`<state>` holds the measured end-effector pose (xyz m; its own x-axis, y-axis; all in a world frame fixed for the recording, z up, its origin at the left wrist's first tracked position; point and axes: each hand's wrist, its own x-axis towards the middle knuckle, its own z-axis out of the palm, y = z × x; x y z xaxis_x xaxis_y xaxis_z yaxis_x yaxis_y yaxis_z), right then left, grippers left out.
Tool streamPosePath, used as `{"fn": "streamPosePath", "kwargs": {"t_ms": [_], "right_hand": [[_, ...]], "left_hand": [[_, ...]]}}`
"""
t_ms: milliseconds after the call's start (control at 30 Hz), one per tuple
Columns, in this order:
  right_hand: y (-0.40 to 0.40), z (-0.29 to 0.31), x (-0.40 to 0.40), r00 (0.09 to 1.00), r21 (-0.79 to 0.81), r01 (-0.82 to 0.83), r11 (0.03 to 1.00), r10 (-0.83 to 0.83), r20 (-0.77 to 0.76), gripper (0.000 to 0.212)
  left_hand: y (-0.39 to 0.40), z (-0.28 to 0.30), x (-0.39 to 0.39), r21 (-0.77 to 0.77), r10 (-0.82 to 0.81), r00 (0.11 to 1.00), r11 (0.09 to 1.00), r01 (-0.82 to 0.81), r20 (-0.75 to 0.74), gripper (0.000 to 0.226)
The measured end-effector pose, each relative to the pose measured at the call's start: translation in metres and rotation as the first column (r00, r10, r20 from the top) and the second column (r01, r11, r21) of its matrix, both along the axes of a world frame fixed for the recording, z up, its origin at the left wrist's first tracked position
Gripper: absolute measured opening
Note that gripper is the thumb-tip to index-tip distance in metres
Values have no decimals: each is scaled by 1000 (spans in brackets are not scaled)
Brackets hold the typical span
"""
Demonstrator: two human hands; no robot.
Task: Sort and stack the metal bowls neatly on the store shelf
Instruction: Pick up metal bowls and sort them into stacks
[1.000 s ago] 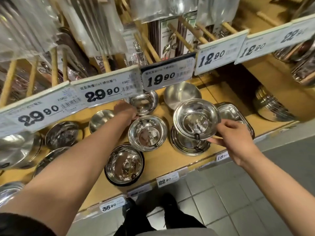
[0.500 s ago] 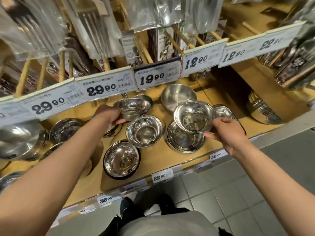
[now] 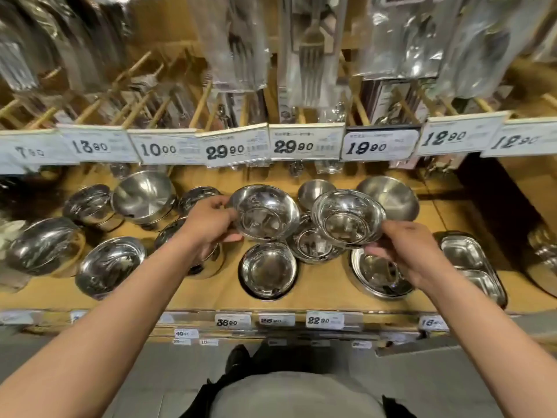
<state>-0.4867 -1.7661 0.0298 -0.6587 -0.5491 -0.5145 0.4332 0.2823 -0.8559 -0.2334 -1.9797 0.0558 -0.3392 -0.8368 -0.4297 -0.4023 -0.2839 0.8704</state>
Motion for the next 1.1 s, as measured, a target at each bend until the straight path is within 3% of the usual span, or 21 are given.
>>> {"fn": "streamPosePath", "kwargs": {"t_ms": [400,633,767,867,1000,1100], "right_hand": [[-103,31,93,919,-74,-394,916,394,-6,7],[-155,42,172,893,-87,-448,890,450,-1,6],[-184,40,221,891,-21,-451,892,448,-75,18],[-205,41,259,911,14,-409,912,409,-52,14],[-215,37,297,930,-23,-368,929,368,-17,17],[-211,31,318,954,-29,-299,954,300,11,15]], "left_hand": [[-18,31,154,-45,320,946,945,-323,-57,39],[-54,20,242,-78,523,853,850,-521,-6,13],[-84,11,285,-77,465,885,882,-464,-11,5],[-108,-4,310,-84,385,923,920,-382,14,29],[-134,-29,326,-47,238,969,971,-235,72,4],[-146,-48,326,-2,145,987,989,-146,68,8]]}}
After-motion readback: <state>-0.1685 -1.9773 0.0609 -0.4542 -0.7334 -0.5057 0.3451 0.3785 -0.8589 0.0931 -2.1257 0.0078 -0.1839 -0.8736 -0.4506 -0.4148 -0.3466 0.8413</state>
